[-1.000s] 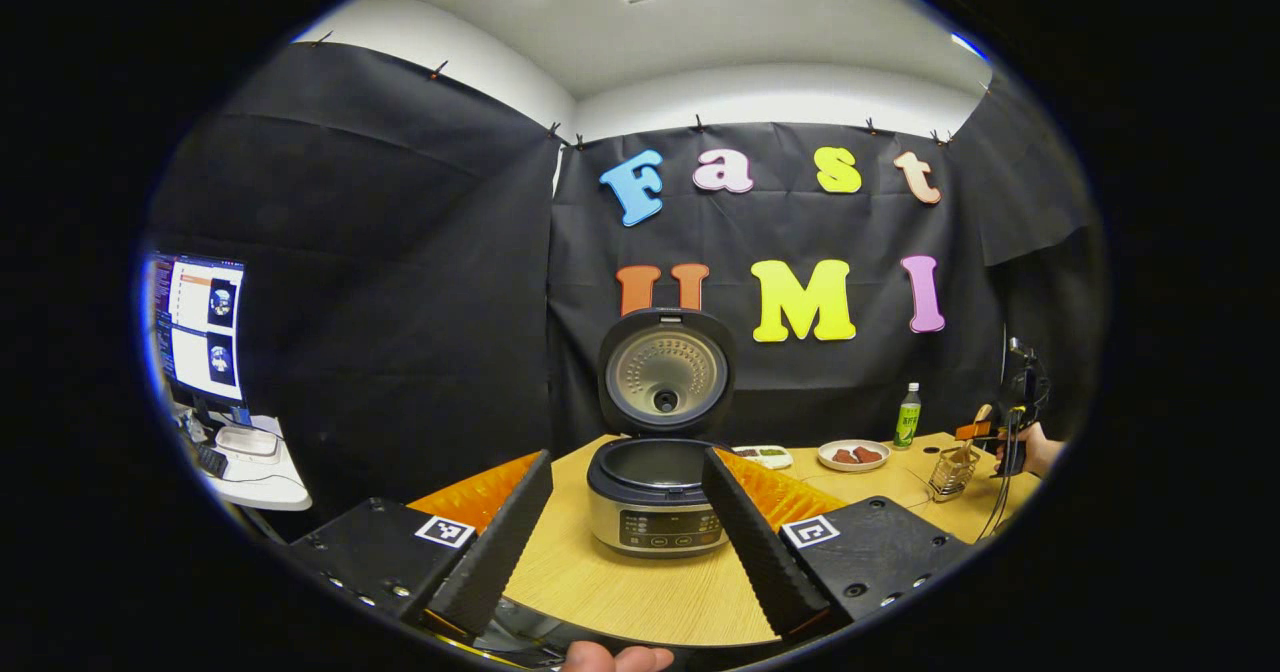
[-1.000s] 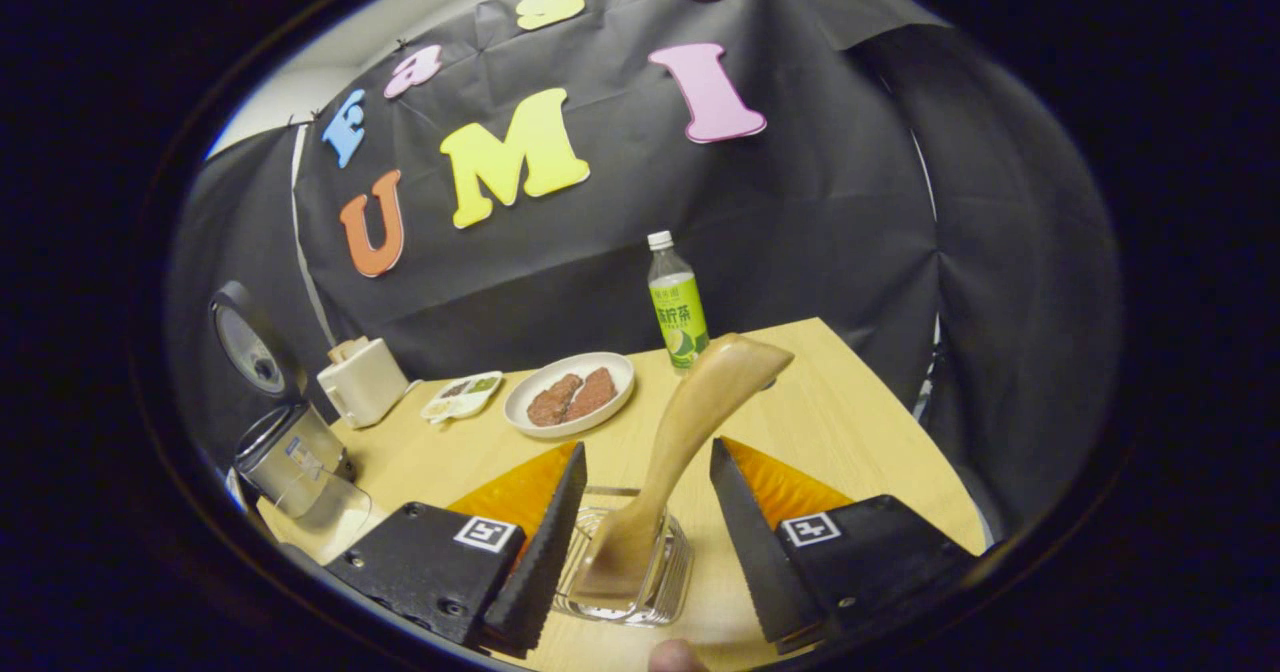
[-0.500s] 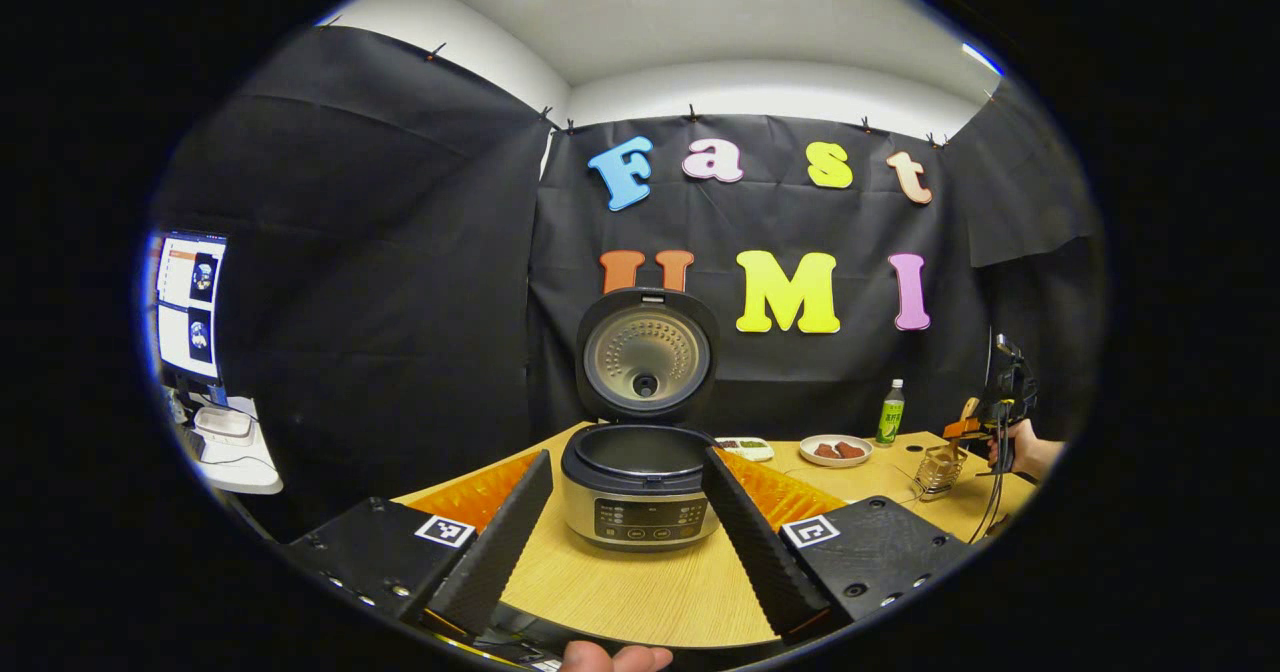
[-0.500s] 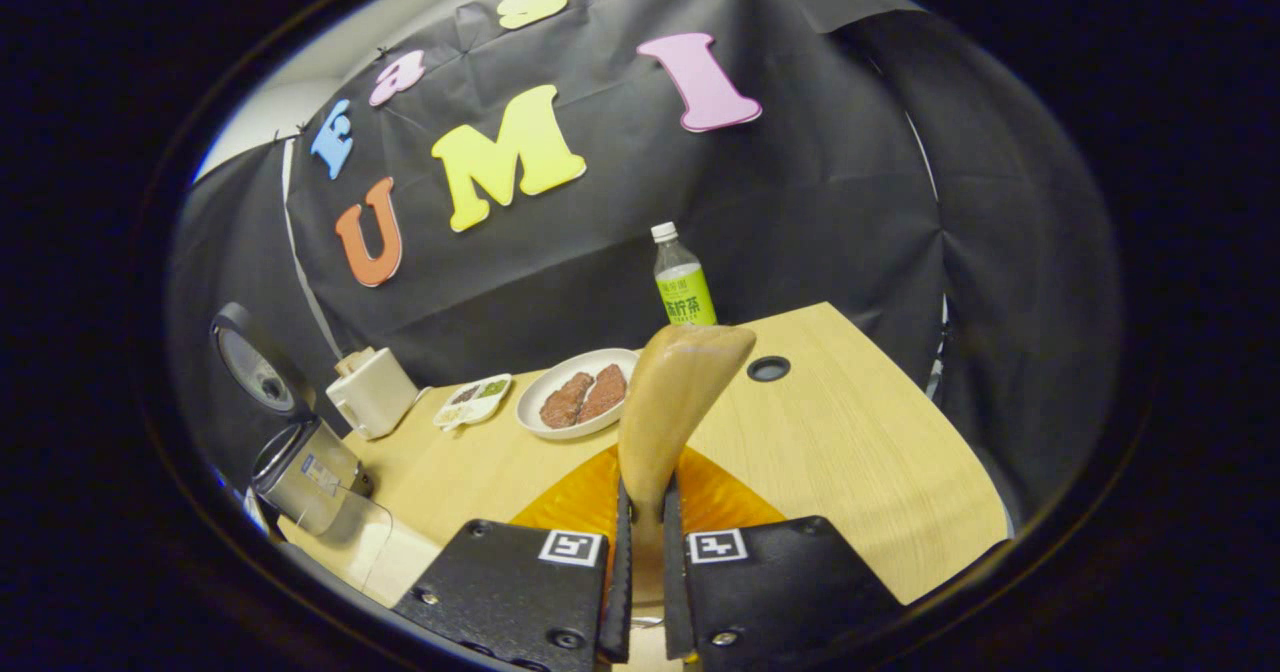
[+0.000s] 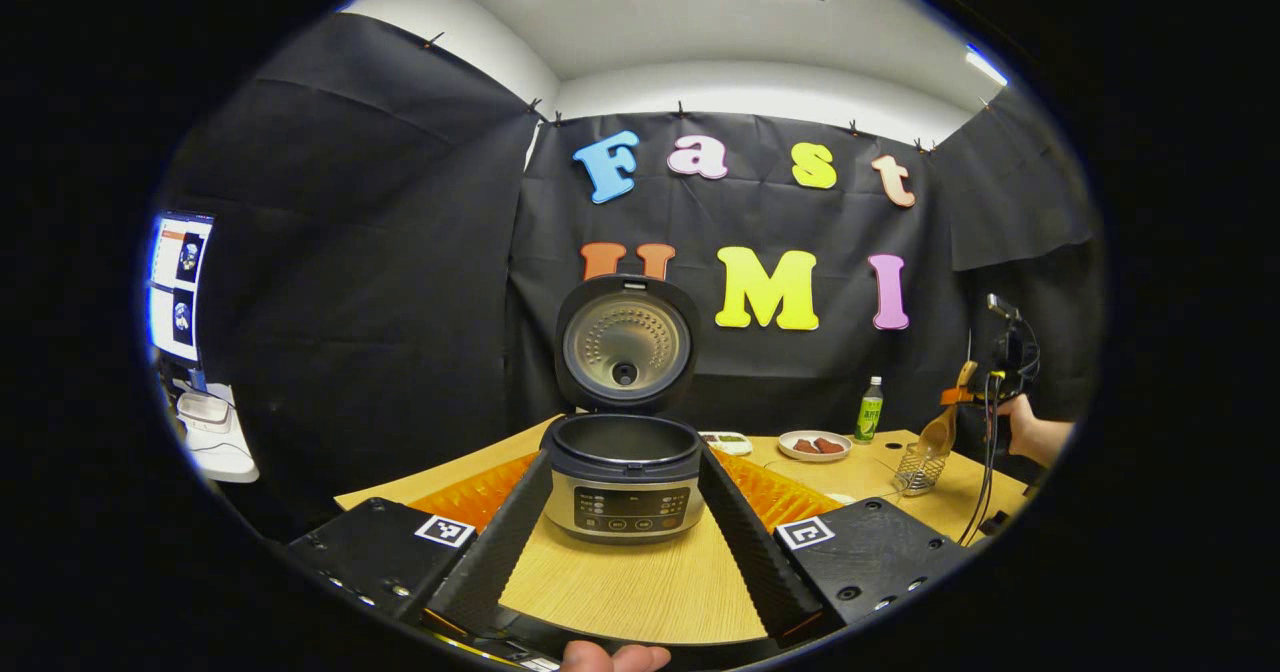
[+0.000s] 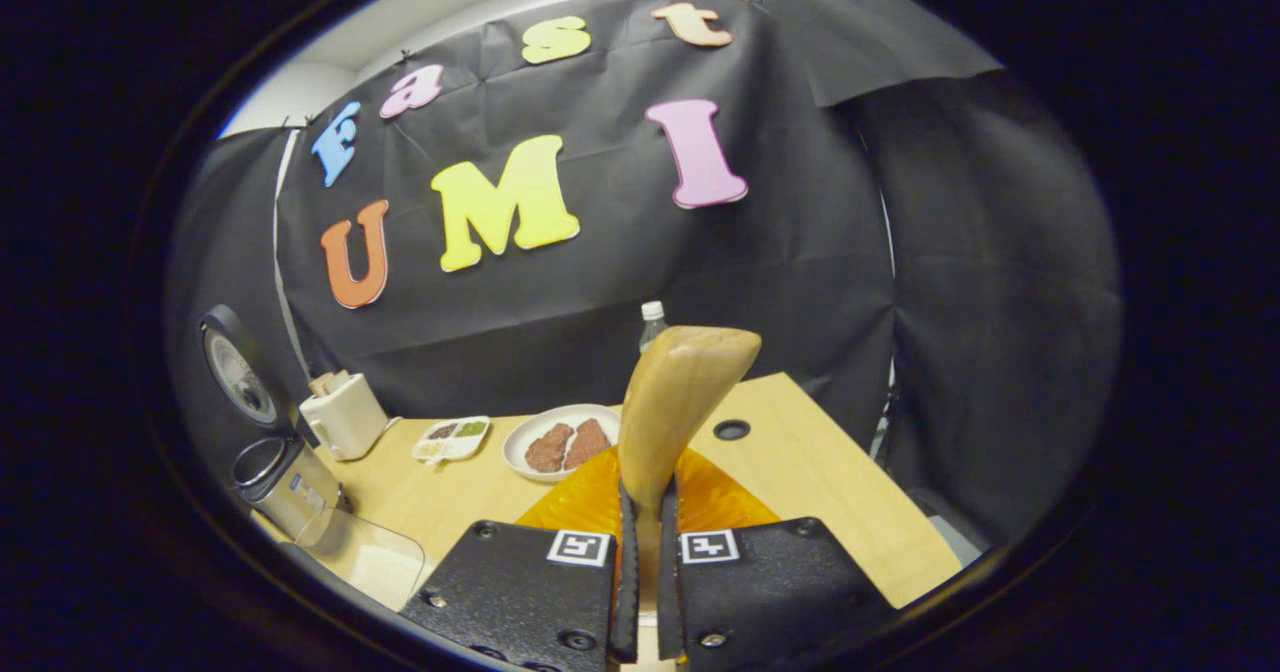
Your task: Close the left gripper, press the button to open the rice cooker; take a wooden spoon from the chopstick holder with the right hand, scoop a spoonful of rice and pour it into the rice cooker, then put the wooden spoon back into the chopstick holder.
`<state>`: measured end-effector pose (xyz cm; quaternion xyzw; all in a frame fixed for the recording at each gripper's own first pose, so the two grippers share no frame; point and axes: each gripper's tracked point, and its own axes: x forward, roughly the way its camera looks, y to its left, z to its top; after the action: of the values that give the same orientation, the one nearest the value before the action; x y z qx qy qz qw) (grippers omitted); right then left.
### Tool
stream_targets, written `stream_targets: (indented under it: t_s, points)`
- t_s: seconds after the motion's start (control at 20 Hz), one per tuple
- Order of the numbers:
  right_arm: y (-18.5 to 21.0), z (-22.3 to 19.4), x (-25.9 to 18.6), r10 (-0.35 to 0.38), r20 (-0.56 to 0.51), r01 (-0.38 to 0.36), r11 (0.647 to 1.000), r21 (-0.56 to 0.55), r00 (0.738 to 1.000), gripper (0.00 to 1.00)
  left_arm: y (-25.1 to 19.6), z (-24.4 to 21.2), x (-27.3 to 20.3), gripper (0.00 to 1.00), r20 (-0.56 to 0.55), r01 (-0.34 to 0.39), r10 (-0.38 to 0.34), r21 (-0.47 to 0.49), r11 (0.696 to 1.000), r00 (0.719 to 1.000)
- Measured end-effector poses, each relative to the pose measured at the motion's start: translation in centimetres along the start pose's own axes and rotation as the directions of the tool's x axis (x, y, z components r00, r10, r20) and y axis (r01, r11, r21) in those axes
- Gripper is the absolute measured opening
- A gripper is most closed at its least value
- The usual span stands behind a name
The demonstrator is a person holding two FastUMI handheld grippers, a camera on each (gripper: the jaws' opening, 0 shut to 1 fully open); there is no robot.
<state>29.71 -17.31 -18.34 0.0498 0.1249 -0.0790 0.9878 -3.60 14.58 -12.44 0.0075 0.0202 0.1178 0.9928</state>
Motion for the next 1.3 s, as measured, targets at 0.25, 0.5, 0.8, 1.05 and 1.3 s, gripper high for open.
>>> stream_targets:
  t_s: [0.25,0.5,0.8,1.05,1.3]
  points:
    - [6.3,3.0,-4.2,0.031,0.022,-0.03,0.999,-0.025,0.999,0.13,0.0,0.1,-0.5,0.94,0.003,0.036,-0.036,0.005,0.999,0.999]
    - [15.2,3.9,-7.4,0.101,0.035,-0.1,0.994,-0.048,0.994,0.13,-0.6,0.5,-1.0,0.94,0.013,0.07,-0.071,0.022,0.997,0.997]
    - [22.9,-3.4,-6.7,0.122,-0.091,-0.134,0.982,-0.135,0.988,0.13,-0.5,1.3,-1.8,0.94,0.032,0.086,-0.087,0.036,0.996,0.996]
    - [22.8,-8.5,-4.5,-0.012,-0.13,-0.019,0.972,-0.235,0.991,0.12,0.7,2.0,-2.3,0.94,0.033,0.088,-0.088,0.007,0.996,0.996]
    - [21.3,-11.5,-3.0,-0.165,-0.106,0.115,0.923,-0.367,0.981,0.12,1.0,2.8,-3.1,0.94,0.043,0.115,-0.114,-0.024,0.993,0.993]
